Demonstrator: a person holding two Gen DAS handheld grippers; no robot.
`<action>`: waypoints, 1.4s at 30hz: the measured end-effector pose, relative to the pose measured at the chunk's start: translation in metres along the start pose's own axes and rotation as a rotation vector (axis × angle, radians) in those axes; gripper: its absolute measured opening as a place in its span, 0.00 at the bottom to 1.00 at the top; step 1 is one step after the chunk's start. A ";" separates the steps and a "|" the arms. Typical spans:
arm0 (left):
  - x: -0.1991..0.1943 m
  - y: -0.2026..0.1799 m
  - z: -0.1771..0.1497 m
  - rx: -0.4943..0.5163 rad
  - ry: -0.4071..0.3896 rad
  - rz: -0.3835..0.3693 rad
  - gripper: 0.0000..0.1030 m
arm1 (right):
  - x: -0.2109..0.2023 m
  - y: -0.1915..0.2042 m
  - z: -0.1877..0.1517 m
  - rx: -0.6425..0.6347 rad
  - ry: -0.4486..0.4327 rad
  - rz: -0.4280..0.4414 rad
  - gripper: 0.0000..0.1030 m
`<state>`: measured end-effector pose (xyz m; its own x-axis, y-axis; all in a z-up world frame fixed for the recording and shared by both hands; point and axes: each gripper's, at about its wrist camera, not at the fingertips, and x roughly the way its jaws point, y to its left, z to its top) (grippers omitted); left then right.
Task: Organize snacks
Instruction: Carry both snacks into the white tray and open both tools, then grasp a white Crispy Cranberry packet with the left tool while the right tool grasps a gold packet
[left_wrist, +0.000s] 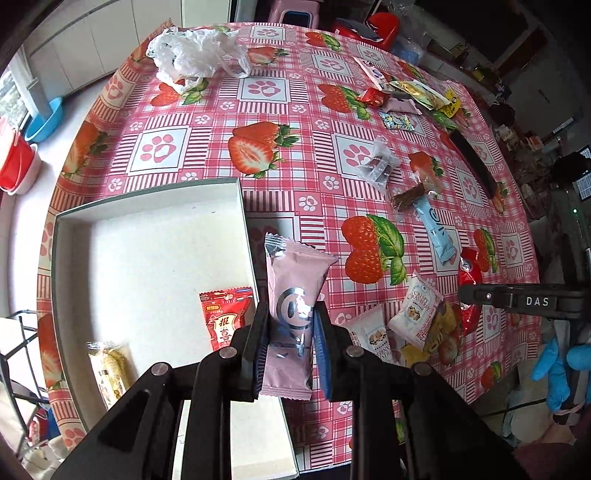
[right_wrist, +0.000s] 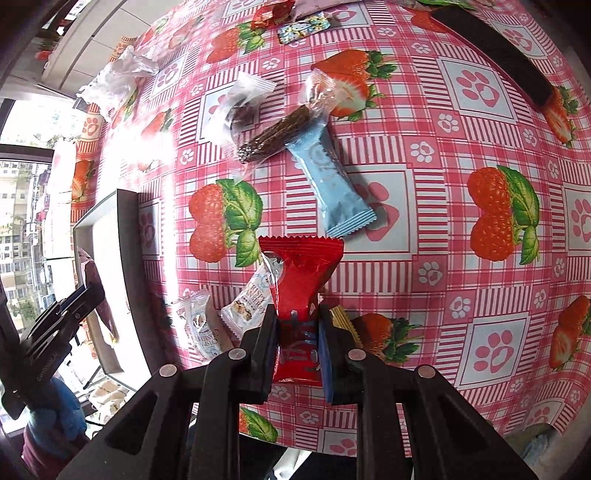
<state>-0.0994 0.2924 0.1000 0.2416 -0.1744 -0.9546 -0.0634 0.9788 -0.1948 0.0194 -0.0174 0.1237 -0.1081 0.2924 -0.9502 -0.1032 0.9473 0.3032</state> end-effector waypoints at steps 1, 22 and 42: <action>-0.002 0.006 -0.003 -0.012 -0.002 0.006 0.24 | 0.002 0.009 0.003 -0.018 0.006 0.005 0.20; -0.016 0.110 -0.038 -0.235 0.008 0.183 0.36 | 0.075 0.239 0.029 -0.394 0.152 0.117 0.21; 0.026 -0.022 -0.021 0.224 0.118 0.022 0.68 | 0.068 -0.048 -0.025 0.275 0.174 -0.193 0.93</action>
<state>-0.1122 0.2640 0.0750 0.1272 -0.1512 -0.9803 0.1524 0.9795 -0.1313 -0.0079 -0.0465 0.0462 -0.2810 0.1012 -0.9544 0.1286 0.9894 0.0671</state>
